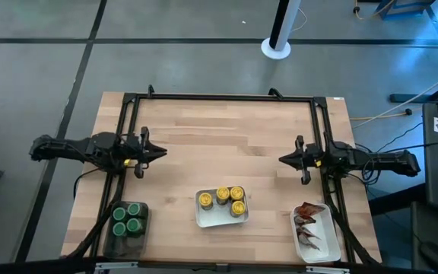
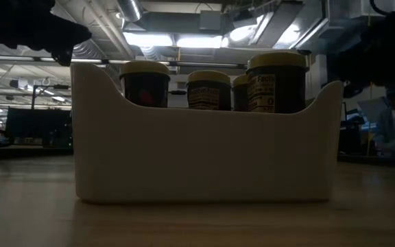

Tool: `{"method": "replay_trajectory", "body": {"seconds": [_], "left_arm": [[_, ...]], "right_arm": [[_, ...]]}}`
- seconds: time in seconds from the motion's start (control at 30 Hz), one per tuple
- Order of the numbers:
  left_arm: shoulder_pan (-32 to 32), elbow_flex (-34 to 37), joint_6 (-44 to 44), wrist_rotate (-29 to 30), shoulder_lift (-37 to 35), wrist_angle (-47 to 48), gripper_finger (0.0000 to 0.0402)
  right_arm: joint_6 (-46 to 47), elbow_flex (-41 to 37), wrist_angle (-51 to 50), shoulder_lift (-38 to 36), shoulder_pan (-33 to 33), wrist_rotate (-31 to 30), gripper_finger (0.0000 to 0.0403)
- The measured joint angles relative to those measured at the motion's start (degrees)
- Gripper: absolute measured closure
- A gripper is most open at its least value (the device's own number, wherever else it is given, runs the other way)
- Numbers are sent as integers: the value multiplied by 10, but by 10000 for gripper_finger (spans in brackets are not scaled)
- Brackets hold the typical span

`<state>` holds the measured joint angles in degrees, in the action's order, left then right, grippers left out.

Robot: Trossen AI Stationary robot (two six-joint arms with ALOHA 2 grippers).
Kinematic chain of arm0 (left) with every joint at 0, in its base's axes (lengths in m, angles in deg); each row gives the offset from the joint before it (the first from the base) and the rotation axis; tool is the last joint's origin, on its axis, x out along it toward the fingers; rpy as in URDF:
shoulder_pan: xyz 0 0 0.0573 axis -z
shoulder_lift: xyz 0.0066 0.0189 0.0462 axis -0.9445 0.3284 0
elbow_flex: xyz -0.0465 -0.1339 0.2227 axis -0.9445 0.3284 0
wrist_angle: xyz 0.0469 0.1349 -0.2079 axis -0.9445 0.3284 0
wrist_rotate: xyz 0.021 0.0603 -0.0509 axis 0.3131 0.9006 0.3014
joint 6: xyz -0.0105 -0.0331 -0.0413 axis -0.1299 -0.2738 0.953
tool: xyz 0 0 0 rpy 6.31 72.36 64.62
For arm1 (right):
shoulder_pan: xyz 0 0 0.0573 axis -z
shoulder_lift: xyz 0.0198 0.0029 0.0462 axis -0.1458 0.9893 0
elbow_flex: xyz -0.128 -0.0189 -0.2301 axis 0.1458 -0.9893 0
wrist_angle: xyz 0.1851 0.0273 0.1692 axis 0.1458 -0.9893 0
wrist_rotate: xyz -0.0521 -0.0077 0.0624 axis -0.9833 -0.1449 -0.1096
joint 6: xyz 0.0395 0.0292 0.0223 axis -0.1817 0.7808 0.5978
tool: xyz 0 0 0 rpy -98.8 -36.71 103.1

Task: Sort spices by type
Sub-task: Return to Home Position

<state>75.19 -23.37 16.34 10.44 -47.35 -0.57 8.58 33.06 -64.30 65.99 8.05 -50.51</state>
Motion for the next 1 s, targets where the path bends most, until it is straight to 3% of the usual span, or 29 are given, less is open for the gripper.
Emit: {"method": "replay_trajectory", "body": {"seconds": [0.33,0.53,1.0], "left_arm": [[0,86,15,0,-70,-33,361],[0,85,29,5,-100,27,361],[0,87,-23,13,-100,9,361]], "right_arm": [[0,-1,1,0,0,-6,393],[-1,-2,-8,0,0,-24,393],[-2,-3,-24,-33,0,-21,393]]}}
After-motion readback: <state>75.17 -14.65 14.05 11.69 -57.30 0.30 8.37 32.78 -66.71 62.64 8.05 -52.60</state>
